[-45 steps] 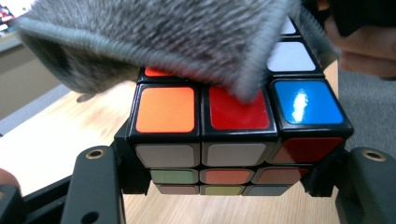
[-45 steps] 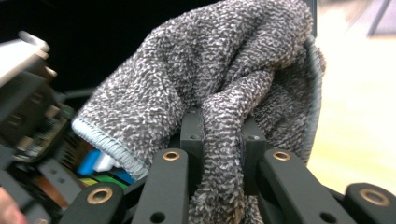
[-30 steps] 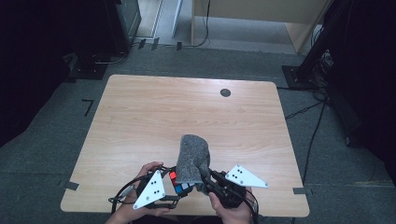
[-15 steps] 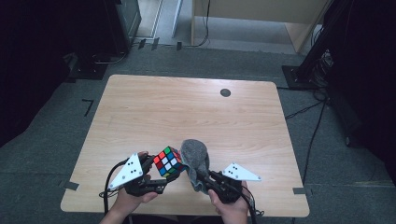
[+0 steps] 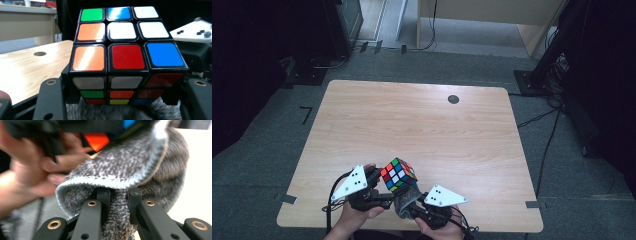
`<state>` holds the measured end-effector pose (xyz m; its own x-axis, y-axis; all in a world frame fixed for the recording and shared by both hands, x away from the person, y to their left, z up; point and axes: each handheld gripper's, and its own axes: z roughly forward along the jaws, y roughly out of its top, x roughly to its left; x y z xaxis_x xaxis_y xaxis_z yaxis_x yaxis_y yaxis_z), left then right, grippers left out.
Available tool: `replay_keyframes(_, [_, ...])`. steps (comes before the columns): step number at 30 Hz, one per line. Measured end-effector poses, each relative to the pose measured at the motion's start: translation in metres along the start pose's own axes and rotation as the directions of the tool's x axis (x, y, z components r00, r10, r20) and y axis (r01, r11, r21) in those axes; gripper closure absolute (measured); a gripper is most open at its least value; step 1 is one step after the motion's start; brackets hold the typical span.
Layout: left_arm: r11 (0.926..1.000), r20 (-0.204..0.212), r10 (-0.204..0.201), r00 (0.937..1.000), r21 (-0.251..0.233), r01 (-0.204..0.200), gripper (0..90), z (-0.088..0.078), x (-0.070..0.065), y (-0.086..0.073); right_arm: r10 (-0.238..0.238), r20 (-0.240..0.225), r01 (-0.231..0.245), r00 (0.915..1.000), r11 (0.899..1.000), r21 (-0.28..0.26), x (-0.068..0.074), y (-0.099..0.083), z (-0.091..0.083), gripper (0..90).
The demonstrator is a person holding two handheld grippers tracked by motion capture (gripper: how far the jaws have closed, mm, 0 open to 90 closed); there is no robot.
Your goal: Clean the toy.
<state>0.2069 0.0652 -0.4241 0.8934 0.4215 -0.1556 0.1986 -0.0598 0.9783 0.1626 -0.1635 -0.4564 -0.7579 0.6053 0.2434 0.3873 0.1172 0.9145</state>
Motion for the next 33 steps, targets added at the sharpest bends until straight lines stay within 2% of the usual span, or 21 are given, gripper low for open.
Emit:
replay_keyframes(1, [1.0000,-0.003,0.001,1.0000,0.001,-0.001,34.1,-0.001,0.001,0.000,0.017,0.028,-0.017,0.9995,1.000,-0.018,-0.005,0.002,-0.004,78.9])
replay_keyframes(3, [1.0000,-0.007,0.000,1.0000,0.007,0.000,34.1,0.000,0.001,-0.001,0.092,0.070,-0.085,0.9933,0.992,-0.090,-0.017,0.005,-0.015,78.9])
replay_keyframes(4, [1.0000,-0.006,0.002,1.0000,0.009,-0.002,34.1,0.001,0.001,-0.002,0.120,0.076,-0.110,0.9898,0.986,-0.129,-0.020,0.006,-0.021,79.0])
replay_keyframes(5, [1.0000,0.001,-0.007,1.0000,0.004,0.007,34.1,0.002,0.000,-0.002,0.124,0.078,-0.112,0.9892,0.983,-0.147,-0.020,0.007,-0.023,79.0])
replay_keyframes(6, [0.9999,0.012,-0.013,0.9998,0.004,0.013,34.1,0.003,0.000,-0.002,0.114,0.080,-0.101,0.9903,0.984,-0.147,-0.019,0.007,-0.024,78.9])
replay_keyframes(8, [0.9999,0.012,-0.006,0.9999,0.011,0.006,34.1,0.005,-0.002,-0.003,0.097,0.041,-0.091,0.9945,0.988,-0.121,-0.012,0.005,-0.018,78.9])
replay_keyframes(11, [0.9997,-0.006,0.005,1.0000,0.026,-0.005,34.1,0.005,-0.002,-0.002,0.062,-0.039,-0.063,0.9973,0.998,-0.026,-0.002,-0.001,-0.001,78.7])
replay_keyframes(13, [0.9993,-0.025,0.026,0.9994,0.028,-0.025,34.1,0.002,-0.002,-0.001,0.048,-0.056,-0.048,0.9973,0.999,0.014,0.001,-0.002,0.003,78.3])
replay_keyframes(15, [0.9996,-0.024,0.021,0.9995,0.020,-0.021,34.1,0.000,-0.001,0.001,0.045,-0.002,-0.045,0.9990,0.999,0.029,-0.004,0.000,0.001,78.3])
replay_keyframes(16, [0.9998,-0.025,0.016,0.9996,0.015,-0.015,34.1,-0.001,0.000,0.001,0.064,0.030,-0.065,0.9975,0.998,0.008,-0.009,0.001,-0.004,78.3])
replay_keyframes(18, [0.9997,-0.021,0.012,0.9997,0.022,-0.012,34.1,0.000,0.001,0.000,0.125,0.089,-0.120,0.9882,0.991,-0.059,-0.021,0.003,-0.015,78.4])
replay_keyframes(19, [0.9993,-0.018,0.017,0.9997,0.035,-0.016,34.1,0.002,0.000,-0.001,0.144,0.099,-0.135,0.9846,0.986,-0.095,-0.024,0.003,-0.020,78.3])
replay_keyframes(21, [0.9991,-0.005,0.017,0.9998,0.039,-0.016,34.1,0.005,-0.002,-0.003,0.128,0.090,-0.115,0.9876,0.984,-0.138,-0.020,0.006,-0.023,78.3])
replay_keyframes(22, [0.9994,0.003,0.013,0.9999,0.033,-0.013,34.1,0.006,-0.003,-0.004,0.115,0.086,-0.103,0.9897,0.986,-0.131,-0.016,0.006,-0.021,78.4])
replay_keyframes(23, [0.9993,0.001,0.019,0.9998,0.032,-0.019,34.1,0.006,-0.004,-0.004,0.095,0.073,-0.087,0.9928,0.990,-0.113,-0.012,0.005,-0.017,78.4])
replay_keyframes(25, [0.9979,-0.017,0.043,0.9990,0.049,-0.042,34.1,0.007,-0.006,-0.004,0.082,0.016,-0.081,0.9965,0.995,-0.060,-0.007,0.001,-0.008,78.5])
replay_keyframes(28, [0.9955,-0.041,0.072,0.9965,0.065,-0.070,34.1,0.006,-0.006,-0.004,0.052,-0.047,-0.052,0.9976,0.999,0.000,-0.002,-0.004,0.003,78.4])
replay_keyframes(29, [0.9958,-0.047,0.071,0.9964,0.061,-0.068,34.1,0.005,-0.006,-0.003,0.044,-0.042,-0.043,0.9981,0.999,0.013,-0.002,-0.004,0.003,78.3])
replay_keyframes(30, [0.9970,-0.046,0.062,0.9970,0.049,-0.060,34.1,0.003,-0.005,-0.001,0.037,-0.018,-0.037,0.9992,0.999,0.013,-0.003,-0.002,0.002,78.3])
replay_keyframes(32, [0.9982,-0.037,0.054,0.9979,0.028,-0.053,34.1,0.000,-0.003,0.001,0.076,0.052,-0.075,0.9958,0.997,-0.026,-0.013,0.001,-0.008,78.1])
replay_keyframes(33, [0.9972,-0.041,0.071,0.9966,0.027,-0.070,34.1,-0.002,-0.004,0.002,0.106,0.078,-0.103,0.9913,0.994,-0.045,-0.016,0.002,-0.012,78.2])
